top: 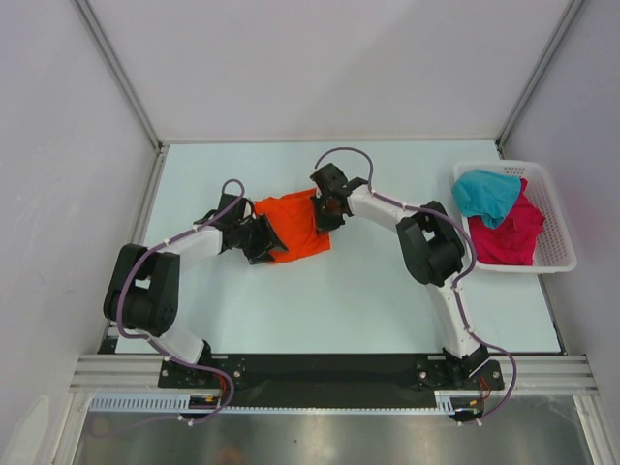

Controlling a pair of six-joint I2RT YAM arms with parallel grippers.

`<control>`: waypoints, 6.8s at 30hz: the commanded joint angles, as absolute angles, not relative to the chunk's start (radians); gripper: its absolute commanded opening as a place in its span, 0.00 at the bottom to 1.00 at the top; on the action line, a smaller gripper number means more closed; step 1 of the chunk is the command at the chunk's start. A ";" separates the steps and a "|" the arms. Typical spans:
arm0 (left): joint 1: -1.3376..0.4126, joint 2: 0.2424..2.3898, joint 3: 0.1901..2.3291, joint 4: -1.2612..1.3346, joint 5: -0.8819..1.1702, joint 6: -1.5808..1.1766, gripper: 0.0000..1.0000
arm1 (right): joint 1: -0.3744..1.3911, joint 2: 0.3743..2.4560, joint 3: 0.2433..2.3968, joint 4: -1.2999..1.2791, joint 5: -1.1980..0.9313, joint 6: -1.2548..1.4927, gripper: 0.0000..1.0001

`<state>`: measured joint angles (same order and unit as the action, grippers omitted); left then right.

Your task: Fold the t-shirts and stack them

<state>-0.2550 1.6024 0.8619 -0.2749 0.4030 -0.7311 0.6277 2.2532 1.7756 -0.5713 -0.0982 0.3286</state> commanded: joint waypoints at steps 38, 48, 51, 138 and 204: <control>-0.256 1.577 0.810 -0.190 0.380 -0.732 0.44 | 0.591 2.063 1.463 -0.509 -0.018 0.341 0.00; -0.256 1.598 0.779 -0.133 0.354 -0.761 0.00 | 0.589 2.037 1.408 -0.502 -0.003 0.339 0.00; -0.256 1.579 0.770 -0.147 0.328 -0.759 0.00 | 0.577 2.025 1.382 -0.494 -0.002 0.341 0.00; -0.239 1.672 1.100 -0.233 0.255 -0.704 0.52 | 0.511 2.175 1.862 -0.693 0.106 0.258 0.31; -0.341 1.939 1.307 -0.202 0.232 -0.727 0.00 | 0.558 2.000 1.416 -0.499 0.051 0.353 0.00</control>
<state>-0.3344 1.9453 1.2793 -0.2264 0.2466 -0.7353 0.5526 2.0037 1.4376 -0.5373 0.0383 0.3462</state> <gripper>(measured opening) 0.009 0.010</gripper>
